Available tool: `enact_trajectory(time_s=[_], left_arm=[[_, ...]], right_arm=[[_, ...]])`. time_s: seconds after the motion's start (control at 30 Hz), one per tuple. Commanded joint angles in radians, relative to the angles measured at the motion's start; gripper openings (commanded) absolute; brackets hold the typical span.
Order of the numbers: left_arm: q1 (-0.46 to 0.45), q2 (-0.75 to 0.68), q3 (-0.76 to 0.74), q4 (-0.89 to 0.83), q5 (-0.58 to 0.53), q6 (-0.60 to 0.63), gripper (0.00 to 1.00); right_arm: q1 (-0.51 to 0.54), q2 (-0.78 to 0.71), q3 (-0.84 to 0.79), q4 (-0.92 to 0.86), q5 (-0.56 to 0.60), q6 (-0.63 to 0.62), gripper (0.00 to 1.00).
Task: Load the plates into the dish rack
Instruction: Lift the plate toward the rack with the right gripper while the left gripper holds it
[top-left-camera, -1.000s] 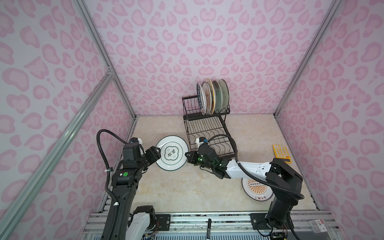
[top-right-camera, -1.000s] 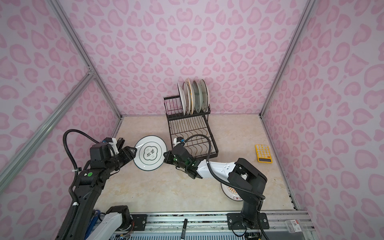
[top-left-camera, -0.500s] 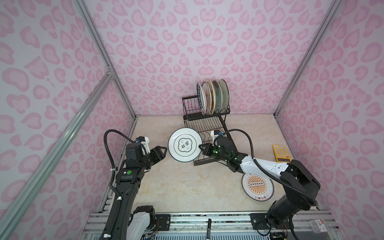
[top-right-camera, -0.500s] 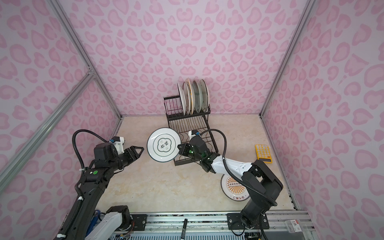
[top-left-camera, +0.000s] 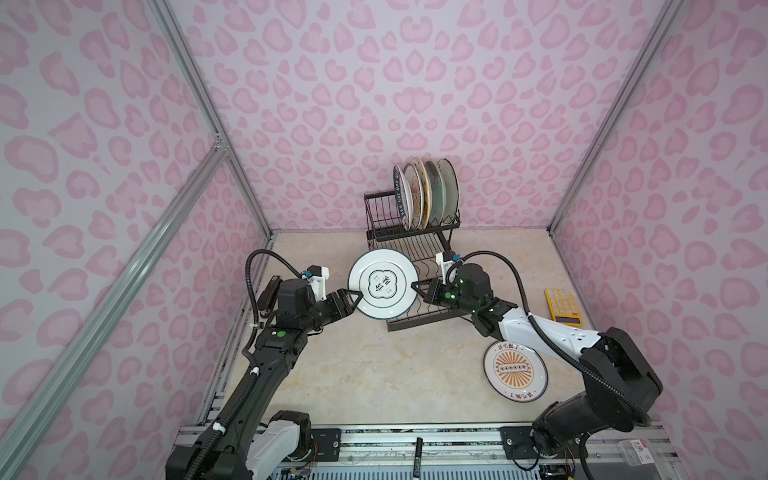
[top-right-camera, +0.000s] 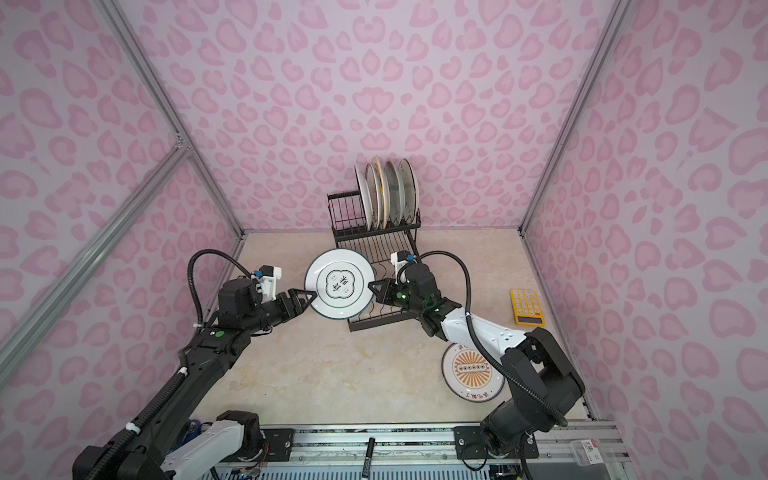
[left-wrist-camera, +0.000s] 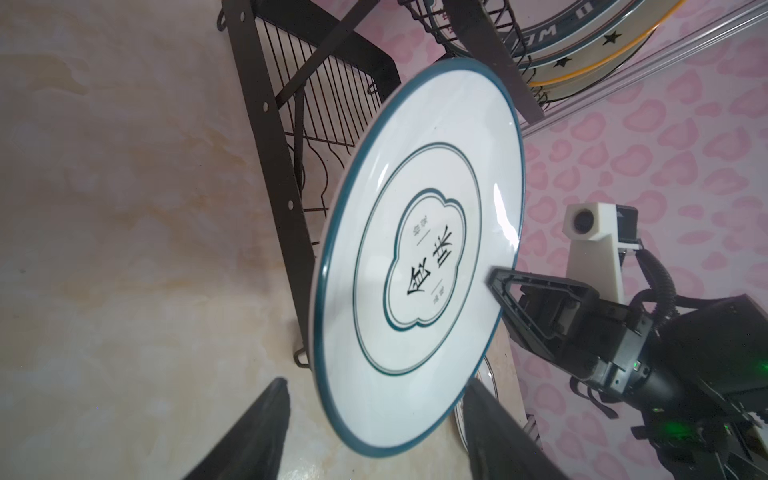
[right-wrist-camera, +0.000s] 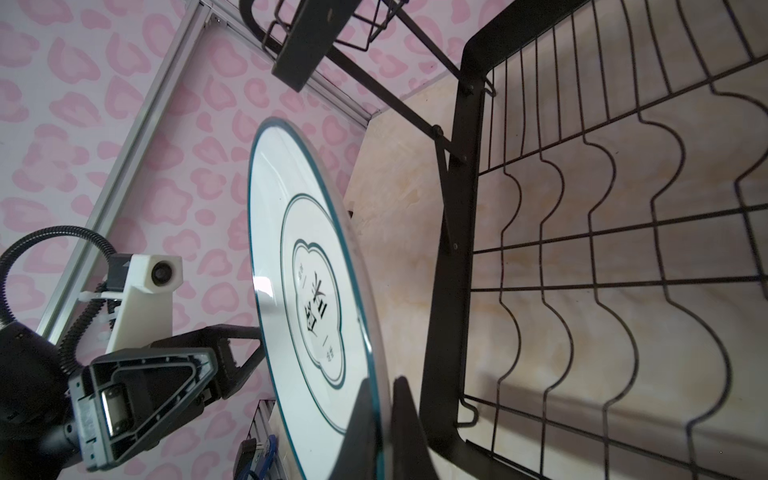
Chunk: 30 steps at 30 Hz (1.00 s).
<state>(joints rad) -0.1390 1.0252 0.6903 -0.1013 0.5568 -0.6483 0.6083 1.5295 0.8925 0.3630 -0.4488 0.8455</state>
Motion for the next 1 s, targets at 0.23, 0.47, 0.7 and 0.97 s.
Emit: enact_trajectory(time_s=[0.23,0.47,0.7,0.97], left_arm=[[-0.022,0.058,0.020,0.136,-0.013,-0.022,0.60],[-0.026,0.093,0.038,0.168,-0.020,-0.022,0.44],[-0.029,0.122,0.050,0.177,-0.025,-0.019,0.30],[-0.030,0.136,0.054,0.177,-0.031,-0.021,0.03]], right_arm=[[-0.024,-0.019,-0.035,0.125,-0.079,0.046,0.00],[-0.028,-0.005,-0.063,0.171,-0.076,0.080,0.00],[-0.033,-0.011,-0.072,0.185,-0.084,0.088,0.00],[-0.036,-0.012,-0.073,0.207,-0.094,0.104,0.00]])
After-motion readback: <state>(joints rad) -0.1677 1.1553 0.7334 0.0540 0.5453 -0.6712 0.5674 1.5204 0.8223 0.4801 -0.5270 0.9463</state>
